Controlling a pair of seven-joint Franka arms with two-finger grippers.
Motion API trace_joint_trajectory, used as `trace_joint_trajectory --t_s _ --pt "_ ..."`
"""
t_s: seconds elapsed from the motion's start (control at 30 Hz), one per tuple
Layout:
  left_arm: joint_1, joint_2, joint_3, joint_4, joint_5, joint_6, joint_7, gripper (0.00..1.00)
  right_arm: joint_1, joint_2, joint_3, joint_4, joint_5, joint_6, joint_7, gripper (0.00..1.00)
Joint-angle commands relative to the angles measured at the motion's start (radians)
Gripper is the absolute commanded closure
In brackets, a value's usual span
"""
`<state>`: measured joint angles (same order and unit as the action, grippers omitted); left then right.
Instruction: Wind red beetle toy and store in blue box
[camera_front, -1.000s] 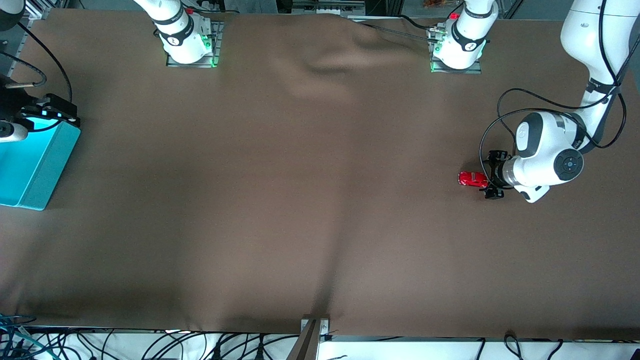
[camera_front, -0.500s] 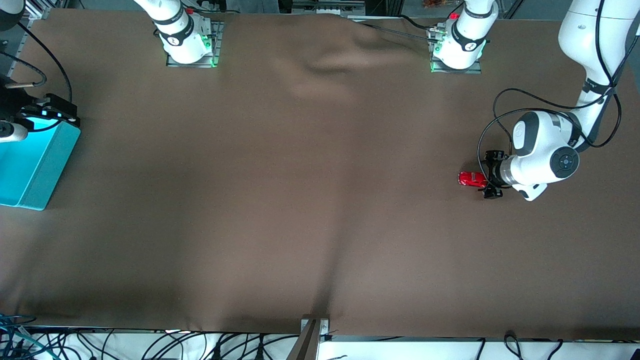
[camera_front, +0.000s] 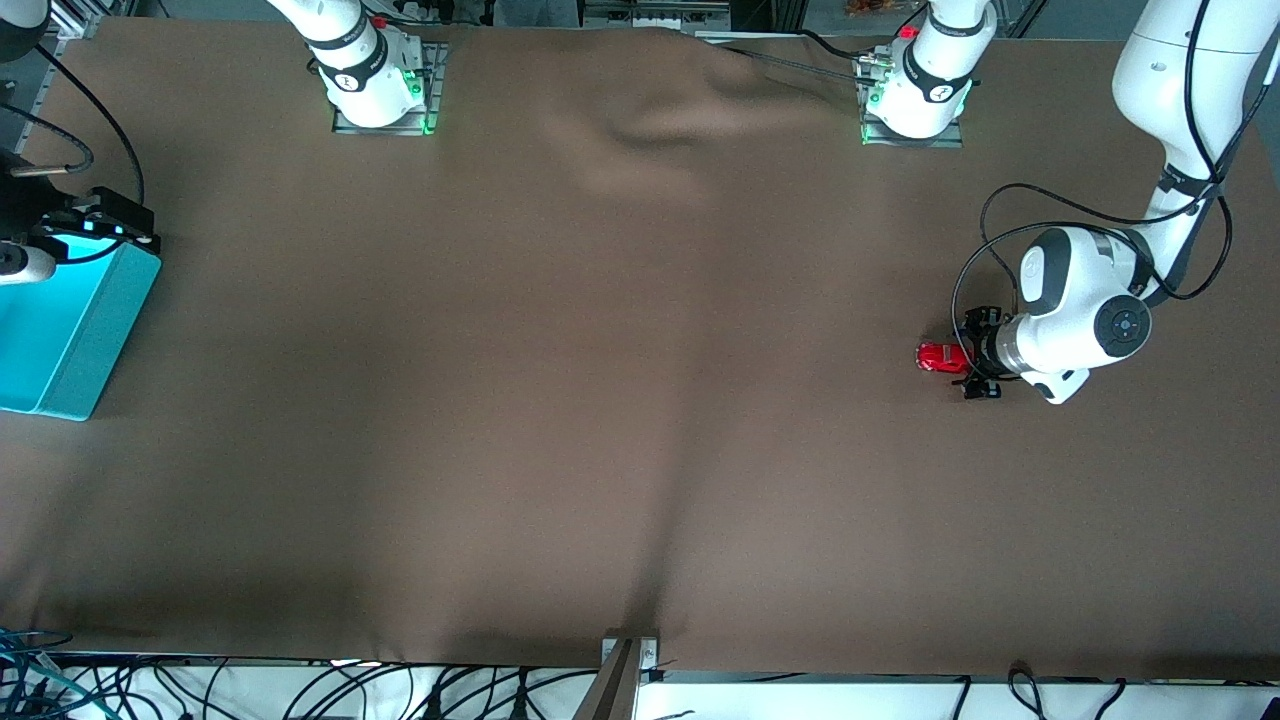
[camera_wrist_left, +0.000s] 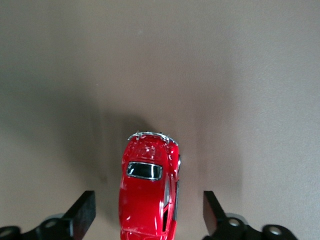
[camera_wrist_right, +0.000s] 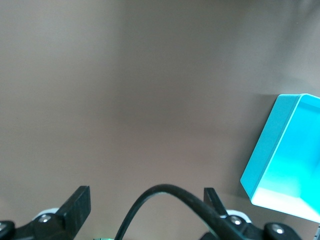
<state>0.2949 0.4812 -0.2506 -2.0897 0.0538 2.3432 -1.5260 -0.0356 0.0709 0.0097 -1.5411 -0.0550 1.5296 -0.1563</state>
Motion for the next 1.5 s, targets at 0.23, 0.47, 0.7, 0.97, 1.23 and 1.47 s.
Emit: trace_joint_trajectory --t_s 0.23,0.47,0.7,0.97,1.23,1.47 --pt "-0.008 0.002 -0.002 0.007 -0.012 0.013 -0.031 1.00 -0.003 0.000 0.001 0.018 -0.005 -0.009 0.009 0.00" --pt "-0.031 -0.021 -0.028 0.023 -0.011 0.008 -0.074 1.00 -0.003 0.000 0.001 0.018 -0.006 -0.009 0.009 0.00" --pt "-0.034 -0.019 -0.097 0.045 -0.012 0.008 -0.193 1.00 -0.003 0.000 0.001 0.018 -0.006 -0.009 0.009 0.00" --pt "-0.072 0.010 -0.128 0.043 -0.014 0.007 -0.247 1.00 -0.003 0.000 0.001 0.018 -0.006 -0.009 0.009 0.00" --pt "-0.102 0.031 -0.128 0.045 -0.022 0.016 -0.272 1.00 -0.003 0.000 0.001 0.018 -0.006 -0.009 0.009 0.00" --pt "-0.102 0.063 -0.121 0.049 -0.008 0.015 -0.307 1.00 -0.003 0.000 0.001 0.018 -0.006 -0.009 0.009 0.00"
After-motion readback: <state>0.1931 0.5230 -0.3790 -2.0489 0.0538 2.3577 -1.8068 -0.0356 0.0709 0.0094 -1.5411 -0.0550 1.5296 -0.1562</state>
